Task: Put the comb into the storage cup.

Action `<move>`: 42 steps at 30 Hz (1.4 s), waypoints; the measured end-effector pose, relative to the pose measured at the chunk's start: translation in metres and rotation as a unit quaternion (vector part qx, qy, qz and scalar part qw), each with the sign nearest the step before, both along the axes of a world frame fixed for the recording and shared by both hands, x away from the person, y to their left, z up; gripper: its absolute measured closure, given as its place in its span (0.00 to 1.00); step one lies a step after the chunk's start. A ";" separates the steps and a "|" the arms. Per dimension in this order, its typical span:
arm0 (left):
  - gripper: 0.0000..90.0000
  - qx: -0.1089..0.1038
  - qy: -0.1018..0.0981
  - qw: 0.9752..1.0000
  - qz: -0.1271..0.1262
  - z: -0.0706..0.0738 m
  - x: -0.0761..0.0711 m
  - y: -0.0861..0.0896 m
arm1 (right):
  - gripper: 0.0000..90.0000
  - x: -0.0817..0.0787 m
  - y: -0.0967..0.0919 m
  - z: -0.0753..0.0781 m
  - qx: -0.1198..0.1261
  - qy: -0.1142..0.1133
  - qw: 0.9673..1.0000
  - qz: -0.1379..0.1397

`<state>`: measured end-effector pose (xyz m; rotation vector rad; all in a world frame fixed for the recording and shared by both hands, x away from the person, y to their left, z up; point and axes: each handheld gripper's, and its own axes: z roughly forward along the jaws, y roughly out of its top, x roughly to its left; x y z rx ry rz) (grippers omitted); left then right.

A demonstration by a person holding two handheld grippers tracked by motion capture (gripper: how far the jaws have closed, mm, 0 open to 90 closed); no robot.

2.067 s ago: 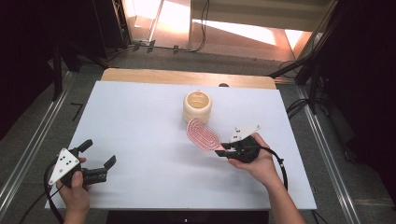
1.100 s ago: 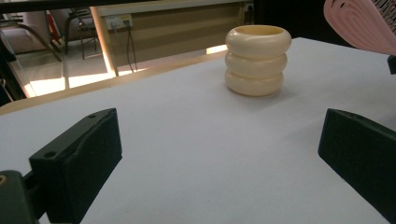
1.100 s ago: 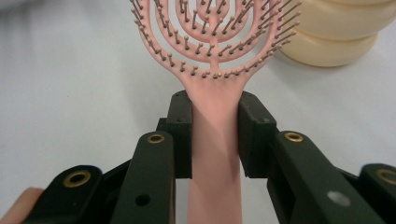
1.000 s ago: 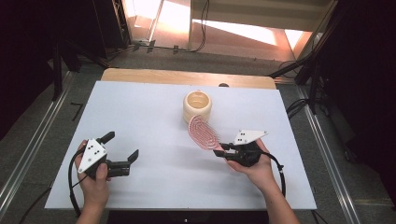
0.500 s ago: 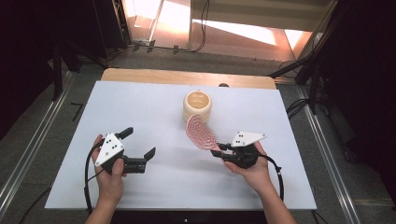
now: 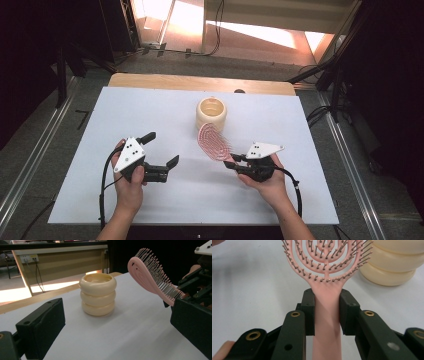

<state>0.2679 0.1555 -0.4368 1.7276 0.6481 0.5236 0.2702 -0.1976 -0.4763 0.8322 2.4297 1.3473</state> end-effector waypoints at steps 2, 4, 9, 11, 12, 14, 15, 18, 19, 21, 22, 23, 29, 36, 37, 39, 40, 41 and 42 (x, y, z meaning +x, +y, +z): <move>0.00 0.001 0.000 1.000 -0.006 0.002 0.001 -0.004 | 0.75 0.000 0.000 0.000 0.002 -0.001 1.000 -0.002; 0.00 0.003 -0.001 1.000 -0.013 0.004 0.002 -0.008 | 0.75 -0.001 0.000 -0.001 0.004 -0.005 1.000 -0.003; 0.00 -0.001 -0.002 1.000 -0.028 0.008 0.004 -0.020 | 0.75 -0.003 0.003 -0.002 0.006 -0.013 1.000 -0.008; 0.00 -0.004 -0.002 0.999 -0.034 0.008 0.004 -0.025 | 0.75 -0.003 0.004 -0.002 0.008 -0.016 1.000 -0.007; 0.00 -0.005 -0.001 0.999 -0.036 0.008 0.004 -0.027 | 0.75 -0.004 0.005 -0.002 0.007 -0.019 1.000 -0.008; 0.00 -0.008 0.001 0.999 -0.043 0.007 0.004 -0.032 | 0.75 -0.004 0.006 -0.002 0.009 -0.021 1.000 -0.007; 0.00 -0.010 0.002 0.999 -0.045 0.006 0.004 -0.034 | 0.75 -0.005 0.006 -0.002 0.009 -0.023 1.000 -0.008; 0.00 -0.016 0.006 0.999 -0.051 0.006 0.004 -0.039 | 0.75 -0.006 0.008 -0.003 0.012 -0.027 1.000 -0.007; 0.00 -0.017 0.007 0.998 -0.053 0.006 0.004 -0.040 | 0.75 -0.007 0.009 -0.003 0.013 -0.029 0.999 -0.006; 0.00 -0.019 0.010 0.998 -0.056 0.006 0.005 -0.044 | 0.75 -0.008 0.011 -0.003 0.014 -0.031 0.999 -0.004; 0.00 -0.020 0.012 0.998 -0.057 0.007 0.005 -0.045 | 0.75 -0.008 0.012 -0.003 0.015 -0.034 0.999 -0.004; 0.00 -0.022 0.013 0.998 -0.057 0.007 0.006 -0.047 | 0.75 -0.008 0.013 -0.003 0.015 -0.036 0.999 -0.004; 0.08 -0.036 0.023 0.998 -0.048 0.009 0.006 -0.056 | 0.75 -0.011 0.018 -0.003 0.019 -0.040 0.999 -0.001; 0.15 -0.044 0.038 0.997 -0.047 0.010 0.007 -0.066 | 0.75 -0.013 0.022 -0.003 0.022 -0.048 0.999 0.004; 0.16 -0.042 0.042 0.997 -0.047 0.011 0.007 -0.068 | 0.75 -0.014 0.023 -0.003 0.021 -0.050 0.999 0.003; 0.17 -0.042 0.048 0.997 -0.046 0.011 0.007 -0.071 | 0.75 -0.014 0.024 -0.003 0.023 -0.053 0.998 0.005; 0.18 -0.042 0.048 0.997 -0.046 0.011 0.007 -0.071 | 0.75 -0.014 0.024 -0.003 0.023 -0.053 0.998 0.005; 0.19 -0.043 0.054 0.997 -0.043 0.010 0.008 -0.073 | 0.75 -0.015 0.024 -0.003 0.024 -0.055 0.998 0.004; 0.19 -0.043 0.054 0.997 -0.043 0.010 0.008 -0.073 | 0.75 -0.015 0.025 -0.002 0.024 -0.057 0.998 0.003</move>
